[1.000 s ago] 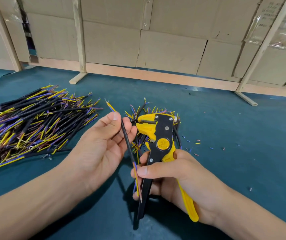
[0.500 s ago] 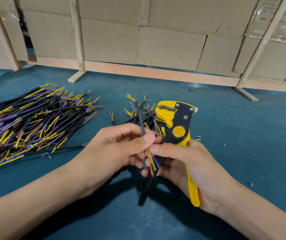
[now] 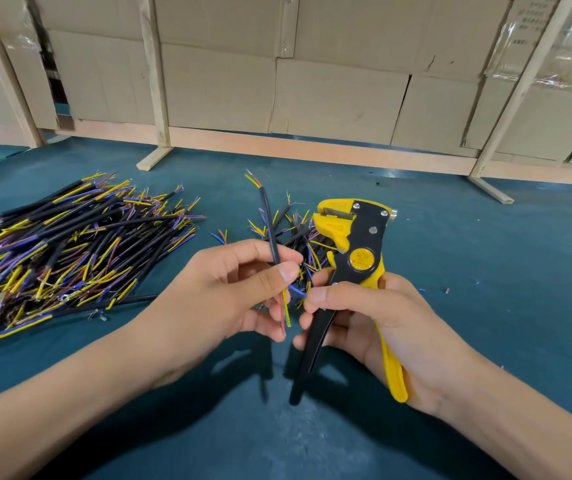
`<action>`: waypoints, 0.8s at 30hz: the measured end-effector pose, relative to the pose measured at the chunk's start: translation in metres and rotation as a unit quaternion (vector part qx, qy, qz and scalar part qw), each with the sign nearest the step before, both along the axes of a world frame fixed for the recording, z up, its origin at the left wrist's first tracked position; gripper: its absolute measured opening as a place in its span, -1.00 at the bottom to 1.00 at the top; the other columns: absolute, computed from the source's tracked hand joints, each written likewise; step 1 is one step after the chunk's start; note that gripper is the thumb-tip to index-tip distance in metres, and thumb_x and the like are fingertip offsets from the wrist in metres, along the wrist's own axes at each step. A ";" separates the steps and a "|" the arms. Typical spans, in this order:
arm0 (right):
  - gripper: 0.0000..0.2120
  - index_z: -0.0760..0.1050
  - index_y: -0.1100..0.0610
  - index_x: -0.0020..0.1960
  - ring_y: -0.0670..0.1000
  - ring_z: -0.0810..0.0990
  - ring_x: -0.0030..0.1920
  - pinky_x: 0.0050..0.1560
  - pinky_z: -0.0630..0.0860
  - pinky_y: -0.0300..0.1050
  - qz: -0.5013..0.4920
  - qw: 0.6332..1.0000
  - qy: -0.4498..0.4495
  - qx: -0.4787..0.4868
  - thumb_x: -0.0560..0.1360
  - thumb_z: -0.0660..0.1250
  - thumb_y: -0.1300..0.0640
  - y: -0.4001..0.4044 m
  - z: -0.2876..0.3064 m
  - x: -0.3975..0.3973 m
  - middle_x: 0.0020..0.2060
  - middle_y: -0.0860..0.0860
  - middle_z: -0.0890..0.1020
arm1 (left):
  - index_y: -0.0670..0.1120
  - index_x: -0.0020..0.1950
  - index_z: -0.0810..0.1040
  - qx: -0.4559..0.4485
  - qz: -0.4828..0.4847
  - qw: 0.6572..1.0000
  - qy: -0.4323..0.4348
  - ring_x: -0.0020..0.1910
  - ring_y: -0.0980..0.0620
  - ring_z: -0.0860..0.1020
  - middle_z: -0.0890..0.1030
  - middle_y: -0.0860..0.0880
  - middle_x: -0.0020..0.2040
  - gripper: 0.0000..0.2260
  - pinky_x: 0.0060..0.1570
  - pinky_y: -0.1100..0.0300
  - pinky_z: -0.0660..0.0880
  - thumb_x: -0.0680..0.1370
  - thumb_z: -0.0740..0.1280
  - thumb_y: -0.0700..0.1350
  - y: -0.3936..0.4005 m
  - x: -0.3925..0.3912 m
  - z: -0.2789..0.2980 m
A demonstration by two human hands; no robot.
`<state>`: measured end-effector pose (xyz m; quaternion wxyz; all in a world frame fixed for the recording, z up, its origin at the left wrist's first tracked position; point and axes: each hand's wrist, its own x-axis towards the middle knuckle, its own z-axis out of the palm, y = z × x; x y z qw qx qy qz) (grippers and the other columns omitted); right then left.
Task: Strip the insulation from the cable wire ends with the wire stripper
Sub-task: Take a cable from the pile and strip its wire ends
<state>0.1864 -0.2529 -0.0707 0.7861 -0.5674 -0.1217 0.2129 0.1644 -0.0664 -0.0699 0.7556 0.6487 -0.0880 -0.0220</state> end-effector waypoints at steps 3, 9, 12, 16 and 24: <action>-0.87 0.65 0.21 -0.09 0.18 0.61 -0.27 -0.17 0.64 0.10 -0.024 0.999 -0.009 0.027 0.36 0.47 0.32 -0.001 0.002 0.001 -0.28 0.25 0.58 | -0.23 -0.09 0.69 0.022 -0.046 0.998 0.026 -0.38 -0.02 0.53 0.57 -0.17 -0.30 -0.77 -0.33 0.12 0.58 0.36 0.49 -0.10 0.010 0.003 0.003; -0.94 0.64 0.20 -0.13 0.18 0.60 -0.26 -0.17 0.63 0.12 -0.026 0.998 -0.040 0.028 0.40 0.46 0.24 -0.002 0.004 0.002 -0.28 0.22 0.57 | -0.18 -0.16 0.68 0.034 -0.044 0.998 -0.018 -0.34 -0.01 0.53 0.55 -0.16 -0.29 -0.91 -0.28 0.12 0.58 0.44 0.50 -0.17 0.014 0.004 0.003; -0.93 0.59 0.22 -0.13 0.19 0.59 -0.27 -0.18 0.62 0.14 0.018 0.999 -0.034 0.032 0.44 0.42 0.21 -0.003 0.003 0.001 -0.28 0.21 0.55 | -0.18 -0.19 0.64 -0.011 0.032 0.997 -0.067 -0.31 -0.03 0.49 0.50 -0.18 -0.28 -0.86 -0.31 0.15 0.57 0.42 0.42 -0.11 0.015 0.007 0.004; -0.93 0.54 0.22 -0.08 0.21 0.62 -0.25 -0.14 0.61 0.16 0.135 0.991 -0.024 0.011 0.48 0.41 0.22 -0.005 -0.003 -0.001 -0.28 0.18 0.55 | -0.23 -0.15 0.56 0.032 0.079 0.989 -0.123 -0.32 -0.10 0.50 0.50 -0.17 -0.30 -0.83 -0.29 0.09 0.57 0.46 0.38 -0.12 0.018 0.009 0.005; -0.83 0.49 0.34 -0.02 0.21 0.62 -0.22 -0.08 0.61 0.19 0.216 0.975 -0.049 0.003 0.50 0.35 0.22 -0.008 -0.006 0.002 -0.24 0.14 0.57 | -0.24 -0.08 0.54 0.071 0.099 0.979 -0.166 -0.38 -0.22 0.57 0.52 -0.17 -0.31 -0.81 -0.21 -0.15 0.61 0.50 0.34 -0.10 0.016 0.008 0.008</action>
